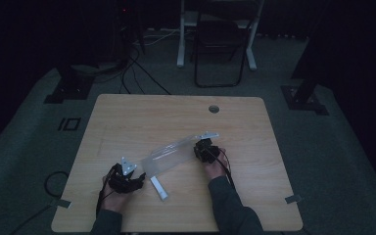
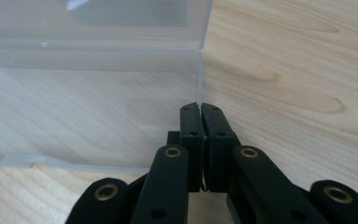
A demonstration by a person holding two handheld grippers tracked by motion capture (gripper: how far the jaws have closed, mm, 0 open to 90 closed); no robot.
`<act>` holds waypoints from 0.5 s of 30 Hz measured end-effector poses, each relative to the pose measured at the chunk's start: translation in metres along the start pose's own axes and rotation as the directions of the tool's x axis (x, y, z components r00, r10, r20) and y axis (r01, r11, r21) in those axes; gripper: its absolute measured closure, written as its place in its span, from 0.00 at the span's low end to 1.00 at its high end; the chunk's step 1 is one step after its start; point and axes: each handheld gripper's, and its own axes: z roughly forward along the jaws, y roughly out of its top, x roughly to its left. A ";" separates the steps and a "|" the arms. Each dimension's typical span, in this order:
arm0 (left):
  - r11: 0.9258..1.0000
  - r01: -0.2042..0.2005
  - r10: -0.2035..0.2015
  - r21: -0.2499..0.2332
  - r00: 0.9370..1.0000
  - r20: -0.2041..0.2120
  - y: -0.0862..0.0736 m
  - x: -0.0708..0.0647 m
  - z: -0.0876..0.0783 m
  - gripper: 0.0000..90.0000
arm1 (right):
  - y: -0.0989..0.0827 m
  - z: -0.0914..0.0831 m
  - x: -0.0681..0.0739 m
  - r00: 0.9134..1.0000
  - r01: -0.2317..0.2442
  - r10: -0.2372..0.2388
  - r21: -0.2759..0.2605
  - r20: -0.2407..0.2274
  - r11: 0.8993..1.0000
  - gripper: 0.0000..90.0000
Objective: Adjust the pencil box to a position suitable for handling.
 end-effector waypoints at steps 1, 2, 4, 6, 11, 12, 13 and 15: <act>1.000 0.002 -0.002 -0.001 1.000 -0.001 0.000 0.000 0.000 0.41 | 0.001 0.001 0.000 1.000 0.003 -0.003 0.004 0.001 1.000 0.99; 1.000 0.002 -0.002 -0.003 1.000 -0.003 0.000 0.000 0.000 0.40 | 0.003 0.002 0.001 1.000 0.001 -0.001 0.005 0.001 1.000 0.99; 1.000 0.007 -0.007 -0.004 1.000 -0.008 0.000 0.001 -0.001 0.40 | 0.005 0.004 0.001 1.000 0.001 -0.001 0.006 0.001 1.000 0.99; 1.000 0.017 -0.017 -0.009 1.000 -0.009 0.000 0.001 -0.003 0.40 | 0.006 0.006 0.001 1.000 -0.011 0.011 0.004 -0.002 1.000 0.99; 0.999 0.022 -0.021 -0.033 1.000 0.008 -0.001 0.001 -0.009 0.40 | 0.009 0.009 0.004 1.000 -0.012 0.012 -0.004 0.002 1.000 0.99; 0.999 0.015 -0.015 -0.041 1.000 0.006 -0.001 0.000 -0.009 0.40 | 0.009 0.010 0.005 1.000 -0.013 0.013 -0.005 0.002 1.000 0.99; 0.999 0.009 -0.009 -0.049 1.000 0.001 0.000 -0.001 -0.010 0.40 | 0.010 0.010 0.005 1.000 -0.015 0.015 -0.003 0.001 1.000 0.99; 0.998 -0.001 0.001 -0.058 1.000 -0.013 0.000 -0.003 -0.011 0.39 | 0.013 0.012 0.006 1.000 -0.014 0.014 0.001 0.004 1.000 0.99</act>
